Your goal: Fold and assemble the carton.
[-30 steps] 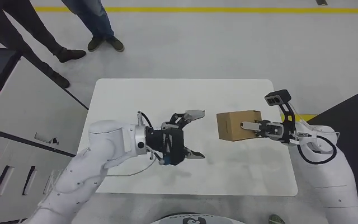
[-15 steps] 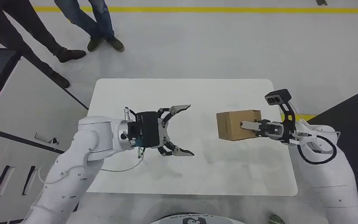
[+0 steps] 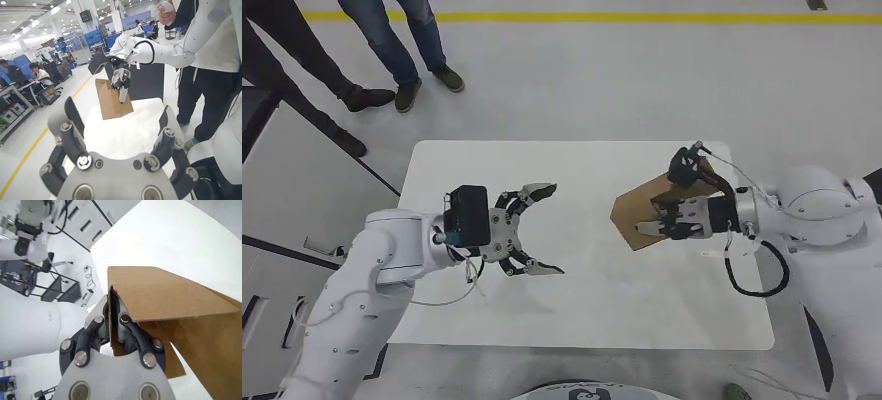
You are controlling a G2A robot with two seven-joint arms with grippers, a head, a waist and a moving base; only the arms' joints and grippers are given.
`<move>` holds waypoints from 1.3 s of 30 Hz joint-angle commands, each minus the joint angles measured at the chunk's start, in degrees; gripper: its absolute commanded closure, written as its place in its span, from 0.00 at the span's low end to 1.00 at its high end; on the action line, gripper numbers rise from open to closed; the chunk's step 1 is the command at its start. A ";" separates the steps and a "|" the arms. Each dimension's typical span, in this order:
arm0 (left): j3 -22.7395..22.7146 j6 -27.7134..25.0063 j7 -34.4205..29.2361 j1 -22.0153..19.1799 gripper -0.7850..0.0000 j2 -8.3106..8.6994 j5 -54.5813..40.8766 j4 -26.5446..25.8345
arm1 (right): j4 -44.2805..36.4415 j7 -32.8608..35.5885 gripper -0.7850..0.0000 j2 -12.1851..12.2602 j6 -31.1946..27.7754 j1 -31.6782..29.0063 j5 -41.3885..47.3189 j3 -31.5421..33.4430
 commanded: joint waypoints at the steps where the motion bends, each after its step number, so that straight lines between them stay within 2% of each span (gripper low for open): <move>1: 0.28 0.00 -1.54 0.01 0.00 0.17 -0.20 -0.10 | 0.31 -0.29 1.00 -0.05 -0.27 1.63 -2.38 -2.71; 3: 0.81 0.00 -2.04 -0.31 0.00 0.19 -0.45 -0.37 | 1.07 -0.48 1.00 -0.13 -0.33 2.72 -3.60 -4.45; 11: 0.81 0.00 -2.04 -0.31 0.00 0.19 -0.45 -0.37 | 1.07 -0.48 1.00 -0.13 -0.33 2.72 -3.60 -4.45; 13: 0.21 1.25 -0.86 0.22 0.00 0.17 -2.48 1.43 | 1.07 -0.48 1.00 -0.13 -0.33 2.72 -3.60 -4.45; 15: -1.34 0.00 0.01 0.36 0.00 0.37 -4.32 3.08 | 0.41 -1.40 1.00 -0.13 -0.95 2.42 -4.73 -5.04; 18: -2.46 0.00 0.48 0.68 0.00 0.95 -6.76 4.35 | -1.84 -0.80 1.00 0.24 -0.79 3.74 -13.27 -8.66; 24: -2.11 0.00 0.22 0.62 0.00 2.57 -9.07 6.16 | -2.09 -1.10 1.00 0.58 -1.09 10.26 -25.28 -20.94; 31: 2.76 0.00 0.59 -0.38 0.00 3.75 -9.35 7.24 | 3.52 -4.49 1.00 -0.24 -4.49 19.32 -31.26 -35.20; 39: 3.13 0.00 0.55 -0.51 0.00 3.79 -9.29 7.32 | 3.85 -4.63 1.00 -0.32 -4.62 19.71 -31.46 -35.82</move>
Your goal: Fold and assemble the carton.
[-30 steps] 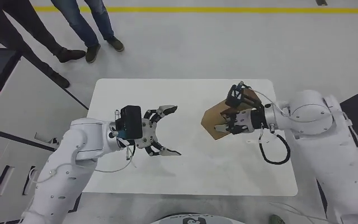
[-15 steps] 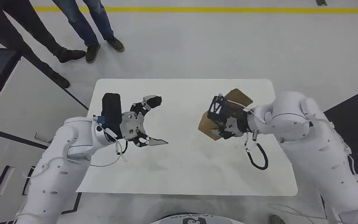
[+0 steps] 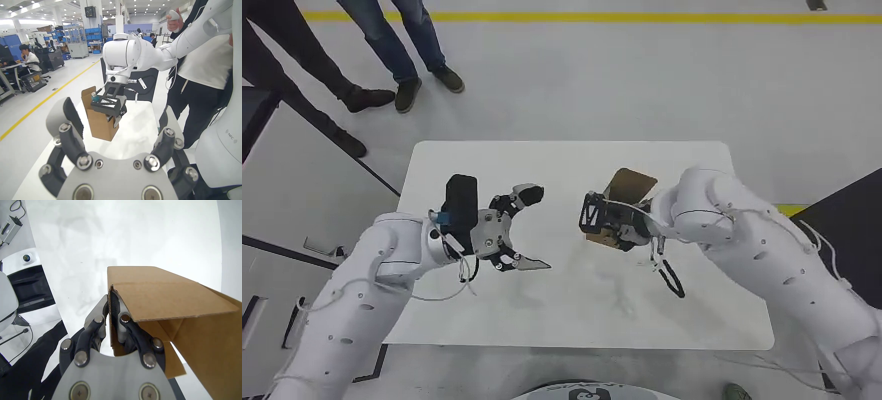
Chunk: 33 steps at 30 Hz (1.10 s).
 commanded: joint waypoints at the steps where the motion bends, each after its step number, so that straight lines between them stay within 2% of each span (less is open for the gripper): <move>1: 0.00 0.00 0.00 0.00 0.00 0.00 0.00 0.00 | 0.00 0.00 1.00 0.00 0.00 0.01 0.00 -0.02; 5: 0.00 0.00 0.00 0.00 0.00 0.00 0.00 0.00 | -0.07 -1.76 1.00 -0.12 -1.76 -0.31 -2.75 -1.52; 8: 0.00 0.00 0.00 0.00 0.00 0.00 0.00 0.00 | 1.14 -3.83 1.00 -0.48 -3.82 0.96 -8.46 -5.85; 17: 0.00 0.00 0.00 0.00 0.00 0.00 0.00 0.00 | 6.79 -8.74 1.00 -3.50 -8.69 6.35 -19.15 -15.89; 26: 0.00 0.00 0.00 0.00 0.00 0.00 0.00 0.00 | 8.21 -9.94 1.00 -4.03 -8.87 6.82 -19.68 -16.53; 33: 0.00 0.00 0.00 0.00 0.00 0.00 0.00 0.00 | 11.55 -20.90 1.00 -4.58 -9.82 4.91 -28.82 -17.70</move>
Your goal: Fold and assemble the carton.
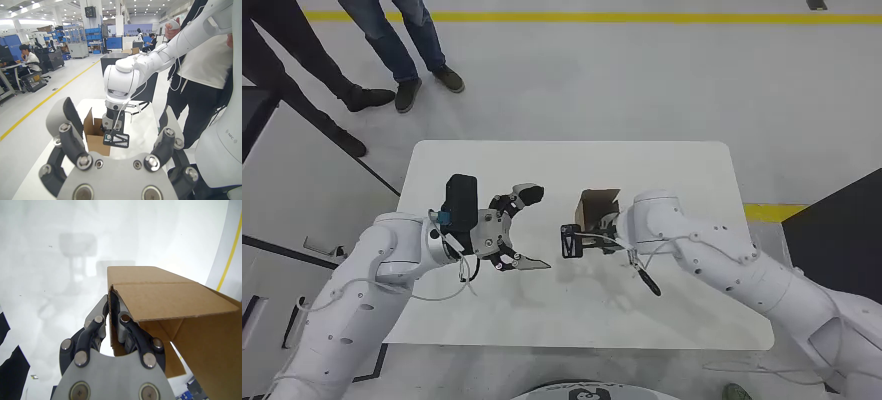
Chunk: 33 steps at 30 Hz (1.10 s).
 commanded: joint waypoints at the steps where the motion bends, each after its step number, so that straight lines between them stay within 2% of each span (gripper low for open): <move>1: 0.00 0.00 0.00 0.00 0.00 0.00 0.00 0.00 | 1.17 -3.02 1.00 -0.23 -0.02 -0.37 -2.13 -0.29; 6: 0.00 0.00 0.00 0.00 0.00 0.00 0.00 0.00 | 4.28 -8.44 1.00 -1.00 -0.73 -1.06 -5.57 -1.19; 11: 0.00 0.00 0.00 0.00 0.00 0.00 0.00 0.00 | 7.07 -10.62 1.00 -2.12 -1.63 -0.75 -6.73 -2.03; 28: 0.00 0.00 0.00 0.00 0.00 0.00 0.00 0.00 | 8.44 -2.81 1.00 -5.47 1.89 -0.45 -4.78 -3.29; 33: 0.00 0.00 0.00 0.00 0.00 0.00 0.00 0.00 | 9.21 -2.30 0.86 -6.13 2.03 -0.53 -4.59 -3.27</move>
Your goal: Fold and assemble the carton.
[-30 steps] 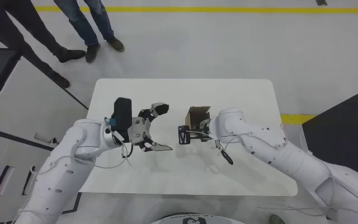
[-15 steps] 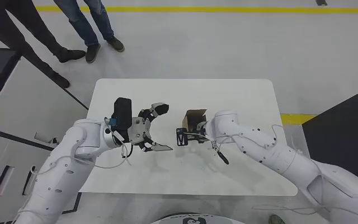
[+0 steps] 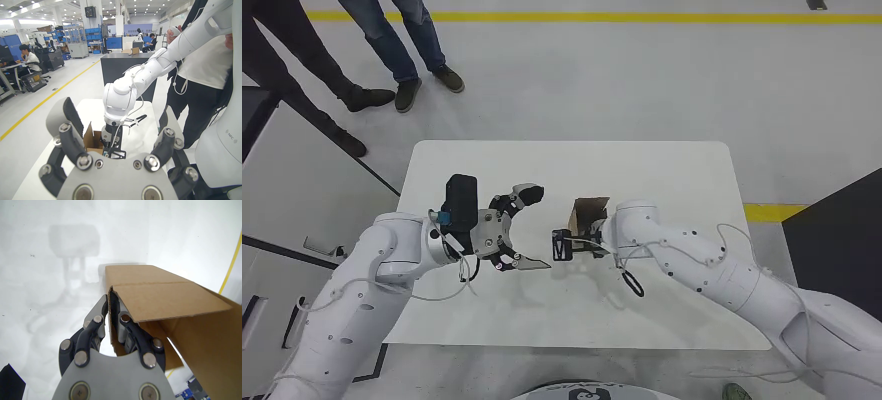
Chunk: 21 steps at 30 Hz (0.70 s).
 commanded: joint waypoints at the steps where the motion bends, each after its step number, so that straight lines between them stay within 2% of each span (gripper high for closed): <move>1: 0.00 0.00 0.00 0.00 0.00 0.00 0.00 0.00 | 0.33 -0.01 0.82 -0.20 0.01 -0.08 0.07 0.09; 3: 0.00 0.00 0.00 0.00 0.00 0.00 0.00 0.00 | 0.60 -0.04 0.75 -0.38 -0.08 -0.14 -0.05 0.16; 6: 0.00 0.00 0.00 0.00 0.00 0.00 0.00 0.00 | 0.85 -0.14 0.71 -0.61 -0.16 -0.32 -0.09 0.36; 9: 0.00 0.00 0.00 0.00 0.00 0.00 0.00 0.00 | 0.75 -0.27 0.62 -0.71 -0.32 -0.57 -0.07 0.75; 10: 0.00 0.00 0.00 0.00 0.00 0.00 0.00 0.00 | 0.61 -0.41 0.55 -0.69 -0.35 -0.69 0.07 1.02; 12: 0.00 0.00 0.00 0.00 0.00 0.00 0.00 0.00 | 0.16 -0.65 0.51 -0.53 -0.50 -0.98 0.42 1.74; 16: 0.00 0.00 0.00 0.00 0.00 0.00 0.00 0.00 | -2.60 -1.43 0.31 0.57 -0.17 -2.15 1.02 4.79; 19: 0.00 0.00 0.00 0.00 0.00 0.00 0.00 0.00 | -5.66 -2.41 0.00 2.22 -0.32 -4.32 2.19 8.70; 21: 0.00 0.00 0.00 0.00 0.00 0.00 0.00 0.00 | -7.87 -3.63 0.00 3.55 -0.94 -6.30 3.48 11.99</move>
